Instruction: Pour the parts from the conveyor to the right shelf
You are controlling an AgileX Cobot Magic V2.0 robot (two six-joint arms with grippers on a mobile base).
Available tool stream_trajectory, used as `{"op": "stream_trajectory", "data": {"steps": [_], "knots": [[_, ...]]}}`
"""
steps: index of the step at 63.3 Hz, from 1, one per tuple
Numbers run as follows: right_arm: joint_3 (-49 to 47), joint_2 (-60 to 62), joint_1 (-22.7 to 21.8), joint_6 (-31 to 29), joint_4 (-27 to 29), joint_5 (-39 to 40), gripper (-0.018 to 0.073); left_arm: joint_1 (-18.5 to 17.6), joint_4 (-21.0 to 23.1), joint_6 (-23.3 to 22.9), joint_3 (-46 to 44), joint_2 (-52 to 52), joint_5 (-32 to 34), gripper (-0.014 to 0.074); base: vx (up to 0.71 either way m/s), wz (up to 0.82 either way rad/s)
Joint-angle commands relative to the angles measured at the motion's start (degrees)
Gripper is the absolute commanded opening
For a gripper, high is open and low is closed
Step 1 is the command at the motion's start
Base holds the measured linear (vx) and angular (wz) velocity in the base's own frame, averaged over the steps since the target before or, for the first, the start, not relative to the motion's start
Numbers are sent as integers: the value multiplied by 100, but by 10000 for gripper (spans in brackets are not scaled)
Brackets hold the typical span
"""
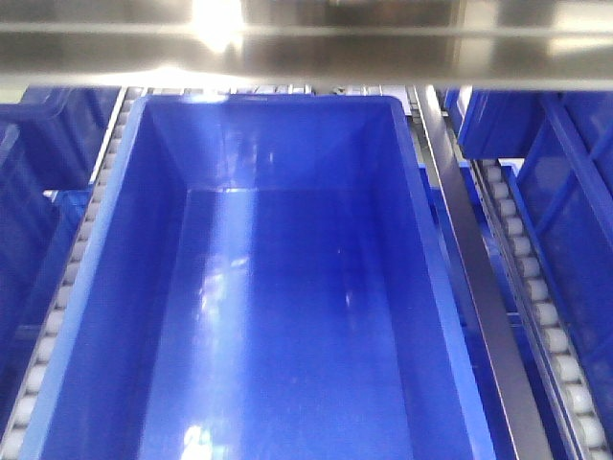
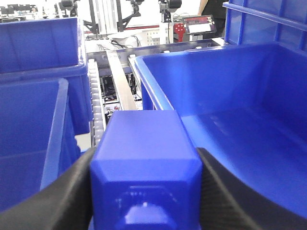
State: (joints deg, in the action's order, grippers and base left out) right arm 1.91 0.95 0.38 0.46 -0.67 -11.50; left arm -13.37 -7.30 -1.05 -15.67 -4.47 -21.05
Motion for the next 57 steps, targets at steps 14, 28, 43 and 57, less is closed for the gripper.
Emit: {"op": "stream_trajectory", "data": {"steps": [14, 28, 43, 57], "knots": [[84, 61, -8, -46, -17, 428, -9, -13, -3, -49, -145, -77, 498, -6, 13, -3], [84, 61, -8, -46, -17, 428, -9, -13, -3, -49, -145, -77, 498, -6, 0, -1], [84, 61, -8, -46, -17, 428, -9, -13, -3, -49, -145, -77, 498, -6, -1, 1], [84, 61, -8, -46, -17, 428, -9, -13, -3, -49, -145, -77, 498, -6, 0, 0]]}}
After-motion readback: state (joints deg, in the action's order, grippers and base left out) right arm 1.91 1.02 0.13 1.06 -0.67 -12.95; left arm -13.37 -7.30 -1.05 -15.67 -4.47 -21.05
